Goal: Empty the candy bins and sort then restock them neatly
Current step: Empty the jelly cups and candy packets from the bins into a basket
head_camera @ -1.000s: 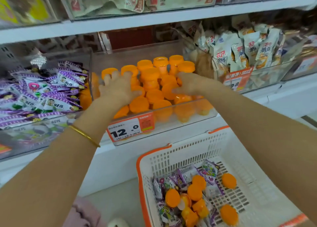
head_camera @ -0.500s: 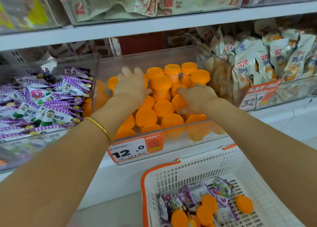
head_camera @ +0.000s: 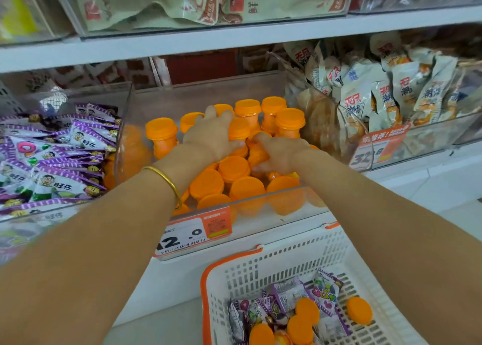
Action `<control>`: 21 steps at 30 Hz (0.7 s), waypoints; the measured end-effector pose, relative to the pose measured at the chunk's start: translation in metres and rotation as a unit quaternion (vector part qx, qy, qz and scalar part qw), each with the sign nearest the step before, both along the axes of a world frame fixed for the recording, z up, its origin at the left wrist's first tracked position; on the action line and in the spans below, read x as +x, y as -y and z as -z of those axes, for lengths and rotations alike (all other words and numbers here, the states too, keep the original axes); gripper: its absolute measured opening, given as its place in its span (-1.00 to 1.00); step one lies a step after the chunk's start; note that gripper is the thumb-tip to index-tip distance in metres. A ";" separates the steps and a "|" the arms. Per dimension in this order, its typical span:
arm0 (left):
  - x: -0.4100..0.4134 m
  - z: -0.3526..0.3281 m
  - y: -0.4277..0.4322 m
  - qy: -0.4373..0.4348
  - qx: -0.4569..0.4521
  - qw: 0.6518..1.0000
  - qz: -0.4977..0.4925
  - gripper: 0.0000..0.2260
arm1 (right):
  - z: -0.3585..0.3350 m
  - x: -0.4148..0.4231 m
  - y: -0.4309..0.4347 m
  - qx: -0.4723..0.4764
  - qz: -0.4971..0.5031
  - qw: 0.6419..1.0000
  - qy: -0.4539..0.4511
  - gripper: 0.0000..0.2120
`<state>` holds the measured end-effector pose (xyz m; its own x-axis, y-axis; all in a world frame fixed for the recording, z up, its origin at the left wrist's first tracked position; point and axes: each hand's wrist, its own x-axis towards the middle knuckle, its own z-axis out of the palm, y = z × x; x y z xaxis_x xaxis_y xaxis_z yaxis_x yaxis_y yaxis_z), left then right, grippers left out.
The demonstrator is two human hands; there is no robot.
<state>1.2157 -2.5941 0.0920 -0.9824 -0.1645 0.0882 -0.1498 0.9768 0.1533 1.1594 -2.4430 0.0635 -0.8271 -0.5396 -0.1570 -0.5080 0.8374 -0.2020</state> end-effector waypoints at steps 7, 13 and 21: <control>0.001 0.011 0.003 -0.076 0.028 0.997 0.008 -0.53 | -0.006 -0.003 -0.011 -0.157 0.046 0.985 0.050 -0.40; 0.021 -0.012 0.008 -0.142 0.083 0.986 0.016 -0.53 | -0.018 0.008 -0.017 -0.316 0.097 0.944 -0.014 -0.39; 0.149 -0.043 -0.060 -0.234 0.234 0.936 0.118 -0.58 | -0.075 0.132 -0.107 -0.530 0.078 0.844 -0.014 -0.69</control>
